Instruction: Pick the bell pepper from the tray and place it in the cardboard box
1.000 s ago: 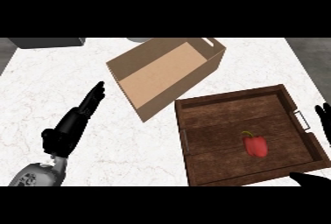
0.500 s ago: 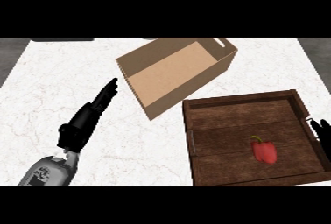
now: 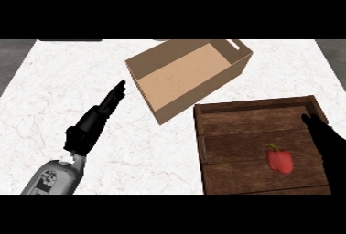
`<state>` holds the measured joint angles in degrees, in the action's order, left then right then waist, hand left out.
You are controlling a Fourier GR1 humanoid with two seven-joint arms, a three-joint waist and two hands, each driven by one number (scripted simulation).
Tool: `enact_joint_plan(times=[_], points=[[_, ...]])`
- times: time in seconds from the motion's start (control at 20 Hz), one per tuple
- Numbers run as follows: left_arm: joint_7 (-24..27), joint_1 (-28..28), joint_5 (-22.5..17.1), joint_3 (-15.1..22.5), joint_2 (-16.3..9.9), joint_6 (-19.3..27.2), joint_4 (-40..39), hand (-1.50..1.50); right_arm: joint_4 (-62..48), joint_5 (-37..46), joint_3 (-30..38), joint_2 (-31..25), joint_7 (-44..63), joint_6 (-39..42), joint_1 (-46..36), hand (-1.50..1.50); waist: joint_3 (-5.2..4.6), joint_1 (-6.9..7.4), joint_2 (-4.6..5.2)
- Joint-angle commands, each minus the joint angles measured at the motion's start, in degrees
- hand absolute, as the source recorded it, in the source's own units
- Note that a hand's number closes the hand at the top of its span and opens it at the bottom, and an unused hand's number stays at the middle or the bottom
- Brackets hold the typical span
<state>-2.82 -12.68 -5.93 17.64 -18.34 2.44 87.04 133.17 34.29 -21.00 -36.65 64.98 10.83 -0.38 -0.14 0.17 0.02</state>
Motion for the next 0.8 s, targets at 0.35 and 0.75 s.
enact_joint_plan(times=[0.35,0.75], points=[[2.4,2.4,2.7,-0.6,2.6,-0.1,-0.5,0.0,-10.3,-1.8,2.3,5.6,2.8,4.0,-1.5,-1.5,0.11,0.12,0.08],[-3.2,-2.0,3.7,-3.9,3.9,-2.9,-0.2,0.0,-8.3,3.7,3.6,9.1,0.0,6.3,-0.5,-1.5,0.13,-0.28,-0.05]])
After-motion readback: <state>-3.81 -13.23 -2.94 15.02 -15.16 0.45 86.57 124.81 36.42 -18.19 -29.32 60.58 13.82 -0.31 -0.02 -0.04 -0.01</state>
